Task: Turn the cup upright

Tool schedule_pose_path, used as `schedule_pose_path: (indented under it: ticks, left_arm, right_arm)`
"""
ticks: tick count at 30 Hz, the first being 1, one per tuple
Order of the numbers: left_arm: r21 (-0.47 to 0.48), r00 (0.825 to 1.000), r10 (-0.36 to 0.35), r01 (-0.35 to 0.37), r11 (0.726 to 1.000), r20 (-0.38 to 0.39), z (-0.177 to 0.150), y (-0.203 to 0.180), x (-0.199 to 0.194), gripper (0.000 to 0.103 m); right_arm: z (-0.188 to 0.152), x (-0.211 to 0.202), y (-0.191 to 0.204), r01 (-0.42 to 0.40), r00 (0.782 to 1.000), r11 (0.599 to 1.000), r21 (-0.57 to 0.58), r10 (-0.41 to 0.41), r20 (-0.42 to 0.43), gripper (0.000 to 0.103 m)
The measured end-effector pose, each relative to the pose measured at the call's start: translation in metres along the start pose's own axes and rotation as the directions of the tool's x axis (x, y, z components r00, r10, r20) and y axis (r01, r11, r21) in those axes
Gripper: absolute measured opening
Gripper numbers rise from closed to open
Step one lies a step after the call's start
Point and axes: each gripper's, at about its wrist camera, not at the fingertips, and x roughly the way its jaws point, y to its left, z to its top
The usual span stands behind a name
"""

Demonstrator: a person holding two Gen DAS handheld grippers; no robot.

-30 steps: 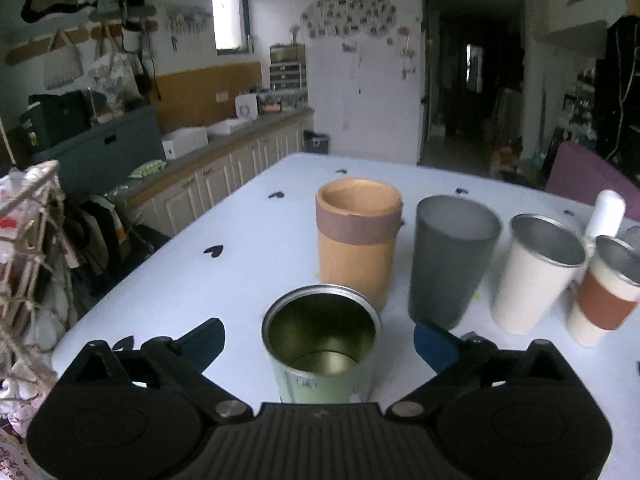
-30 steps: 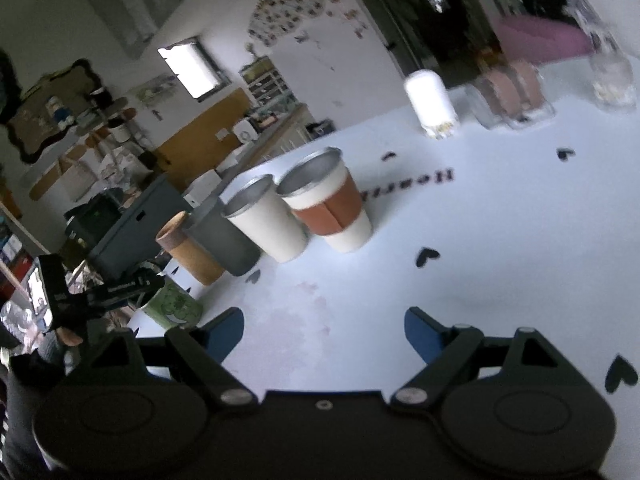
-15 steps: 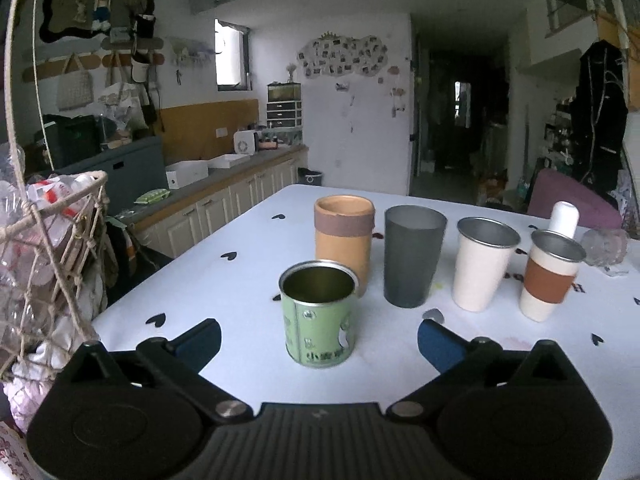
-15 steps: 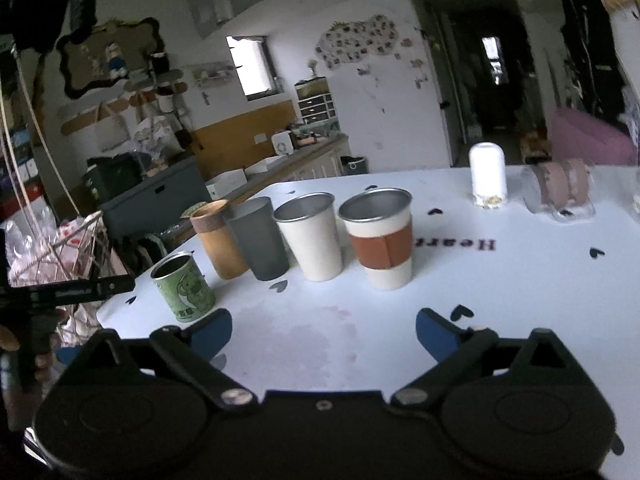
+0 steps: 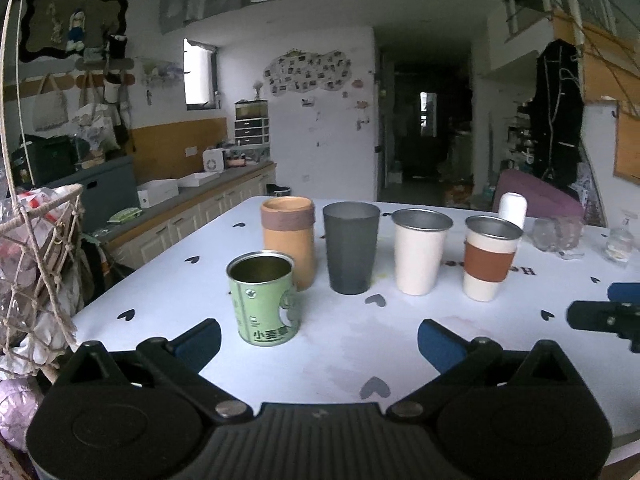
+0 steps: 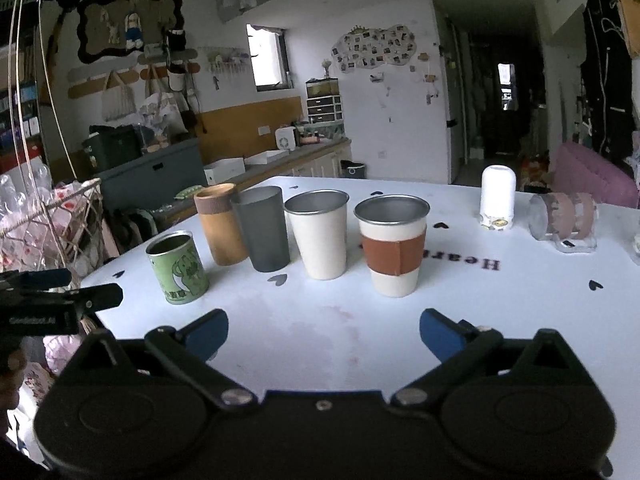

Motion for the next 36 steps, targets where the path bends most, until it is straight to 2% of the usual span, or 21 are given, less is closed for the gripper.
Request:
schedule_pose_path:
  ticks: [12,36]
  left_arm:
    - [0.009,1.0,-0.018,0.018,1.0,0.01,-0.0023,-0.0074,-0.0071,0.103]
    - [0.006,1.0,-0.011,0.011,1.0,0.002,-0.0045,-0.0057,-0.0061,0.103]
  right_arm:
    - [0.001,-0.0021,0.0031,0.03,1.0,0.999,-0.023,-0.029,0.003,0.103]
    - [0.0018,-0.0023,0.0019,0.033,0.999,0.999,-0.023,-0.033,-0.003,0.103]
